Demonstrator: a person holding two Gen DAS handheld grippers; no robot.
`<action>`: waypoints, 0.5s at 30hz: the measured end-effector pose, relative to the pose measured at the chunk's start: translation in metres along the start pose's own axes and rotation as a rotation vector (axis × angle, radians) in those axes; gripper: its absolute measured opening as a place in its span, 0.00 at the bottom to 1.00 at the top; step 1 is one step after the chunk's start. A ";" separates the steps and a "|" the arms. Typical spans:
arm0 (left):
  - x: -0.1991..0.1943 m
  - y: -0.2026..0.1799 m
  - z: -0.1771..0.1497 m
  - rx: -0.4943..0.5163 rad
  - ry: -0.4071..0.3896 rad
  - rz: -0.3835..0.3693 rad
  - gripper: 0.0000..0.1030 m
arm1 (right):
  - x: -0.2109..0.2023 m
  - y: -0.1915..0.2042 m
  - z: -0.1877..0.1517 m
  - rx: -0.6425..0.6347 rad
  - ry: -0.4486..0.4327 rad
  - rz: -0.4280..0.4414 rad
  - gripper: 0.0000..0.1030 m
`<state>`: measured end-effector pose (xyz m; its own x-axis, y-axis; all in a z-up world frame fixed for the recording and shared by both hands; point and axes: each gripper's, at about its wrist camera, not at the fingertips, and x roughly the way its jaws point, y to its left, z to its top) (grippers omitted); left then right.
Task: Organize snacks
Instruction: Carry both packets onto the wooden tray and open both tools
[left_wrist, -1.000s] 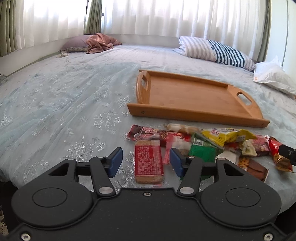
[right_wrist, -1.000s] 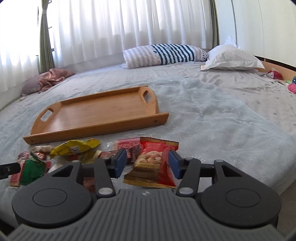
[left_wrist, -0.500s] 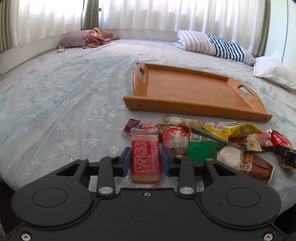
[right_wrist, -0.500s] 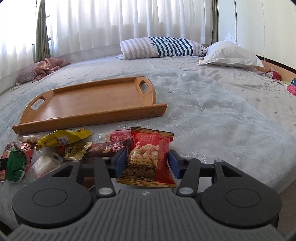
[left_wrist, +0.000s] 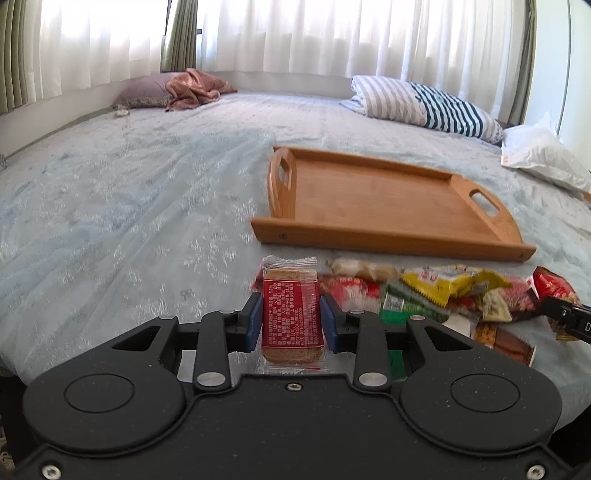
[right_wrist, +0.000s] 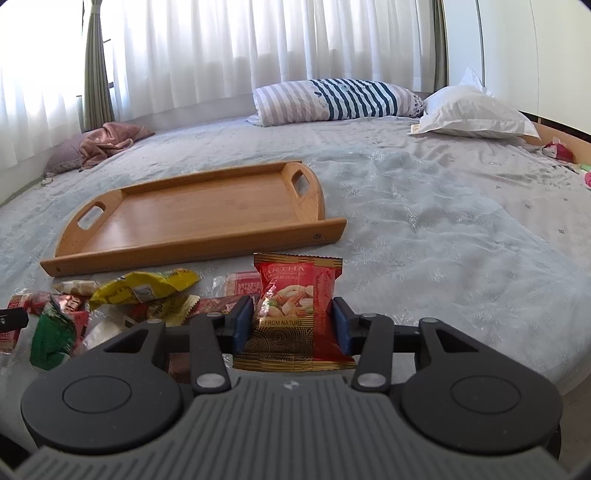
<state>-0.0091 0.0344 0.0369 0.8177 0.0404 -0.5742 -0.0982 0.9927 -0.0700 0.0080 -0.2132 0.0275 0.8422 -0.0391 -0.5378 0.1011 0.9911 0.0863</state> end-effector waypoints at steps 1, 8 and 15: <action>-0.001 0.000 0.003 0.001 -0.007 -0.002 0.31 | 0.000 0.000 0.002 0.002 -0.001 0.009 0.48; 0.005 0.003 0.035 -0.033 -0.019 -0.078 0.31 | 0.007 0.010 0.030 0.003 -0.005 0.112 0.48; 0.025 -0.001 0.073 -0.081 0.032 -0.185 0.31 | 0.025 0.023 0.065 -0.025 -0.018 0.159 0.48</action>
<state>0.0525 0.0429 0.0823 0.8077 -0.1466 -0.5711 0.0055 0.9704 -0.2414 0.0654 -0.1996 0.0703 0.8561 0.1166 -0.5035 -0.0474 0.9878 0.1482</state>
